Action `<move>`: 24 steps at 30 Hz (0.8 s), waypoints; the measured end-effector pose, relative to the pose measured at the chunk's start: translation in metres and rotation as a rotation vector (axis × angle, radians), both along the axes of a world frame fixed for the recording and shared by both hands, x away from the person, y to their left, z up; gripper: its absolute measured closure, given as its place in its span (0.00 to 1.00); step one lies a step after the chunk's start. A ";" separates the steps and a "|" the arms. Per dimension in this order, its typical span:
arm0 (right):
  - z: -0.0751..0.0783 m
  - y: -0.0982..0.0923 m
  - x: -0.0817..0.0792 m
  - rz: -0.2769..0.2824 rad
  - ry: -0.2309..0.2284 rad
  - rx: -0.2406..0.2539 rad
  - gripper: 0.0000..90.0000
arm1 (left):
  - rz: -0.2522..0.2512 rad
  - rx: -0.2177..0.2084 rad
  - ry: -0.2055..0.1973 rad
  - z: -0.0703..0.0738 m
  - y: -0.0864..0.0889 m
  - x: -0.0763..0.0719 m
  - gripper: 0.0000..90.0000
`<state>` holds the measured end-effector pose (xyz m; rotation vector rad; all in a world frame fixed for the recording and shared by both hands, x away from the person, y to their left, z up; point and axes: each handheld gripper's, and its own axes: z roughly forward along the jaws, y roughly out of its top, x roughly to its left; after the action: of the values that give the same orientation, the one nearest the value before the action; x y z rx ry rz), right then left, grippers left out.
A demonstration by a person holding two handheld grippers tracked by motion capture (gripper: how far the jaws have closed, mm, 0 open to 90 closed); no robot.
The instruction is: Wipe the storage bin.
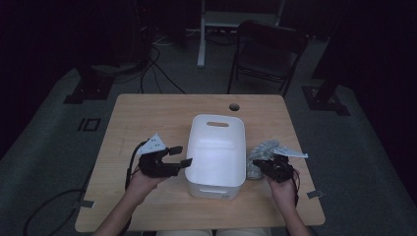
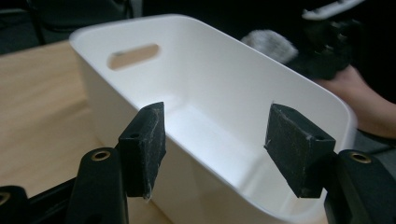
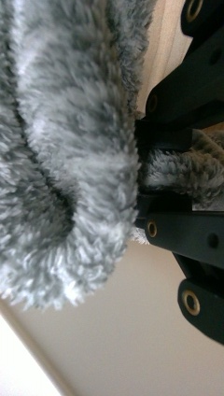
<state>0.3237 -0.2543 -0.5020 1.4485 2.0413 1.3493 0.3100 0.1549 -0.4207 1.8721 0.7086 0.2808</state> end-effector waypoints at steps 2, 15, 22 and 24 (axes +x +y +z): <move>0.001 -0.001 -0.001 0.000 -0.001 0.003 0.82 | -0.012 -0.034 -0.008 -0.001 0.004 0.014 0.43; 0.000 -0.006 -0.004 0.002 0.003 0.001 0.81 | -0.038 -0.052 -0.062 -0.005 0.010 0.100 0.43; -0.002 -0.006 -0.004 0.007 0.013 0.001 0.82 | -0.039 -0.031 -0.088 0.004 -0.002 0.126 0.44; -0.002 -0.007 -0.004 0.007 0.012 0.004 0.81 | -0.044 -0.030 -0.083 0.004 -0.007 0.133 0.44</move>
<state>0.3196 -0.2613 -0.5036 1.4554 2.0538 1.3510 0.4427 0.1481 -0.4167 1.8342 0.6116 0.3154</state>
